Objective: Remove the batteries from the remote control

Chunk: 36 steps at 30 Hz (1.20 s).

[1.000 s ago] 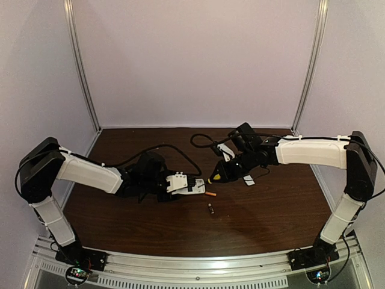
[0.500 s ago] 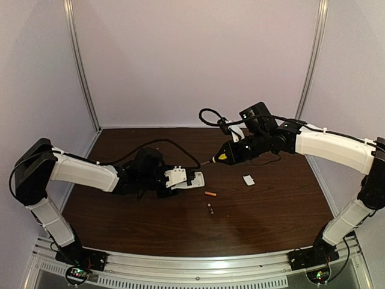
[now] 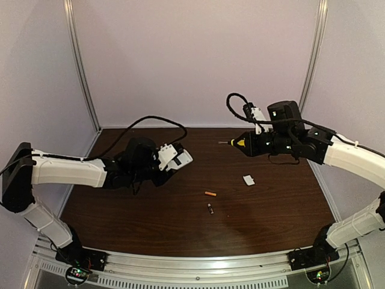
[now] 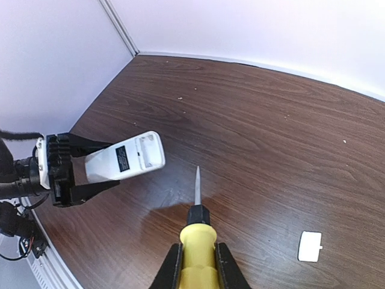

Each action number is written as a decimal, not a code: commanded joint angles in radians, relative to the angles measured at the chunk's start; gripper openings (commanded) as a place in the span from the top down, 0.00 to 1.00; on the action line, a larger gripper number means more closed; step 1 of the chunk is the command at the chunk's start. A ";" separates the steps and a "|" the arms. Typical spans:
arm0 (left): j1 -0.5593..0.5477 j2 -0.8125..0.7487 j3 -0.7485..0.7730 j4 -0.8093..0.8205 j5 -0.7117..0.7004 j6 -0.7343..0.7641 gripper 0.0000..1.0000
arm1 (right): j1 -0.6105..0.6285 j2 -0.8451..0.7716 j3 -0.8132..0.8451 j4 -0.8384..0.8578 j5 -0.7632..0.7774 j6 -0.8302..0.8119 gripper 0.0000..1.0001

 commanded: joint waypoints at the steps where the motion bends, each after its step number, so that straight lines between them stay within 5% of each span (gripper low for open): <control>1: -0.004 -0.009 0.019 -0.026 -0.192 -0.372 1.00 | -0.002 -0.044 -0.084 0.103 0.111 0.033 1.00; 9: -0.034 0.127 0.061 -0.011 -0.276 -0.793 1.00 | -0.003 -0.043 -0.125 0.125 0.128 0.046 1.00; 19: -0.099 0.443 0.402 0.006 -0.327 -0.949 1.00 | -0.003 -0.095 -0.171 0.113 0.267 0.129 1.00; 29: -0.134 0.769 0.769 -0.012 -0.308 -0.948 1.00 | -0.003 -0.163 -0.234 0.092 0.321 0.148 1.00; 36: -0.140 0.872 0.871 -0.043 -0.273 -1.054 1.00 | -0.003 -0.189 -0.269 0.077 0.345 0.163 1.00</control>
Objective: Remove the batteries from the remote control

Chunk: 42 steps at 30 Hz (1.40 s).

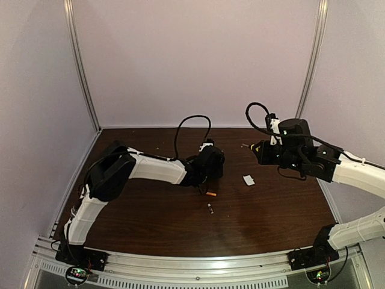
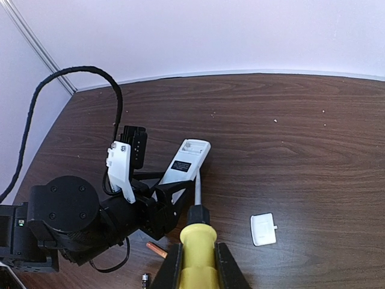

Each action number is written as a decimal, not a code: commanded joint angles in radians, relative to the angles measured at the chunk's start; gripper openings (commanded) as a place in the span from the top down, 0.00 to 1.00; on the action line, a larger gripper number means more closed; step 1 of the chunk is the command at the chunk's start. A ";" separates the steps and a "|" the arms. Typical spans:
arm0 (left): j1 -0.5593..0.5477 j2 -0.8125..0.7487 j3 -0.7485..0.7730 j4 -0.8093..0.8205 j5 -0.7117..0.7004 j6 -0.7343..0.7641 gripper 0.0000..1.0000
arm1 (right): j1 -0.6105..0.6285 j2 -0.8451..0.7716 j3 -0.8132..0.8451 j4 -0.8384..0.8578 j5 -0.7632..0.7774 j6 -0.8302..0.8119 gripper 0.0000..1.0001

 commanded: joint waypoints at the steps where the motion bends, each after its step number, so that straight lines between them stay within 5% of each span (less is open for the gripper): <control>1: -0.007 0.039 0.056 -0.015 0.018 -0.094 1.00 | -0.003 -0.030 -0.034 -0.013 0.048 0.025 1.00; 10: -0.012 0.080 0.062 -0.055 0.055 -0.222 1.00 | -0.003 -0.031 -0.057 -0.002 0.044 0.028 1.00; 13: -0.012 0.088 0.060 -0.055 0.060 -0.246 0.85 | -0.003 -0.024 -0.057 -0.004 0.043 0.029 1.00; 20: -0.012 0.104 0.062 -0.034 0.106 -0.245 0.68 | -0.003 -0.021 -0.063 0.005 0.055 0.032 1.00; 28: -0.012 0.093 0.057 -0.027 0.108 -0.232 0.12 | -0.003 -0.021 -0.071 0.006 0.072 0.030 1.00; 42: -0.014 -0.062 -0.048 0.018 0.033 -0.146 0.06 | -0.003 -0.026 -0.053 -0.011 0.127 -0.014 1.00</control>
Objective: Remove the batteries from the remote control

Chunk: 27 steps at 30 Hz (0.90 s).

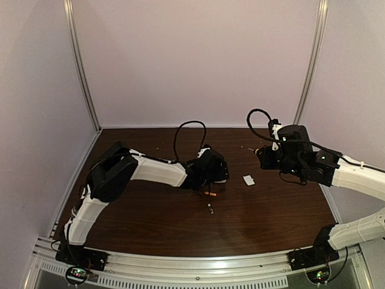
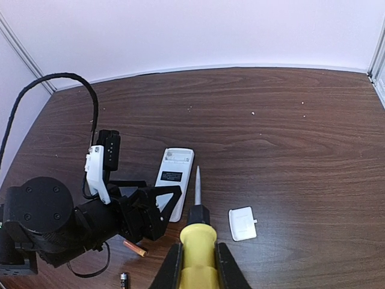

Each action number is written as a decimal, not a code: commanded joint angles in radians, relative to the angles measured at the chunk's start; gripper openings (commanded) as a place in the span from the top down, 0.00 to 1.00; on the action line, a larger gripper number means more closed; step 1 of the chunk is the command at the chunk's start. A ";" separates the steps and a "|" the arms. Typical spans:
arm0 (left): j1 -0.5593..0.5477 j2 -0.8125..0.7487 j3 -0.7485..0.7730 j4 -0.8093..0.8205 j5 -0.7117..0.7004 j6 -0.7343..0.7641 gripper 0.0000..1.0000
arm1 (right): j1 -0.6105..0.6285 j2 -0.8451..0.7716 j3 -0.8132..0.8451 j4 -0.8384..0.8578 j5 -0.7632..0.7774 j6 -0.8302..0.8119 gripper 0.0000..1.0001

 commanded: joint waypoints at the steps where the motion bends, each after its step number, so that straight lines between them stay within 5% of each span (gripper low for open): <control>1: -0.004 -0.122 -0.068 0.024 -0.076 0.088 0.06 | -0.003 -0.010 0.012 -0.012 0.052 -0.030 1.00; 16: 0.004 -0.688 -0.612 0.074 -0.520 0.649 0.03 | -0.003 0.020 -0.010 0.088 0.096 -0.098 1.00; 27: 0.209 -1.220 -1.007 0.077 -0.178 0.755 0.03 | -0.003 0.099 -0.046 0.242 0.154 -0.121 1.00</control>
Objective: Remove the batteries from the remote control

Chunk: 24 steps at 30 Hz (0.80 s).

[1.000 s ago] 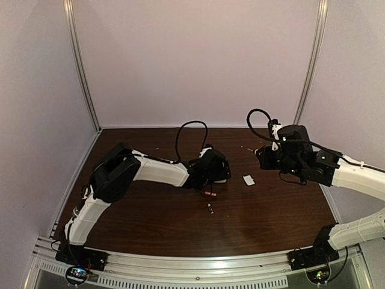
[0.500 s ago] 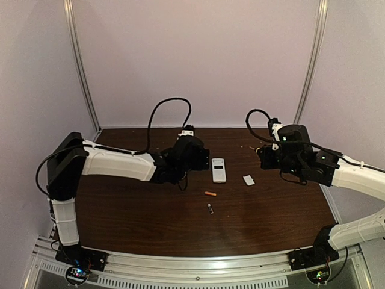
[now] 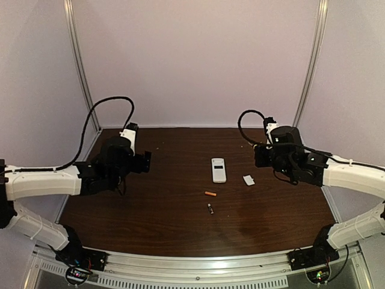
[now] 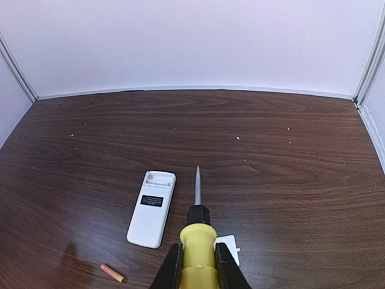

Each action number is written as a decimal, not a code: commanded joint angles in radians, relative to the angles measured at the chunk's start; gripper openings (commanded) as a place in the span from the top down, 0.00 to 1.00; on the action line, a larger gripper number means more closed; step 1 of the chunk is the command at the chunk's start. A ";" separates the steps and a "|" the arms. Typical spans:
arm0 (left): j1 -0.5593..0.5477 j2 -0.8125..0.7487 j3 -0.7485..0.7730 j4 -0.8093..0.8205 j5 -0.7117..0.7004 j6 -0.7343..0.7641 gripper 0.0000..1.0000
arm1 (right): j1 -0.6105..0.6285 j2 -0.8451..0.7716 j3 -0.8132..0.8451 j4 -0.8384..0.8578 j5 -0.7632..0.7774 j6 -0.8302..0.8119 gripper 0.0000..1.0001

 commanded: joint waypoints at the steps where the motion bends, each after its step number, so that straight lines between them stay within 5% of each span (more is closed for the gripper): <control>1: 0.082 -0.171 -0.075 -0.003 0.126 0.088 0.03 | -0.003 0.022 -0.039 0.115 0.055 -0.024 1.00; 12: 0.188 -0.342 -0.082 -0.185 0.120 0.154 0.03 | -0.003 0.101 -0.091 0.309 0.094 -0.052 1.00; 24: 0.189 -0.407 -0.116 -0.131 0.107 0.368 0.03 | -0.009 0.238 -0.051 0.394 0.122 -0.098 1.00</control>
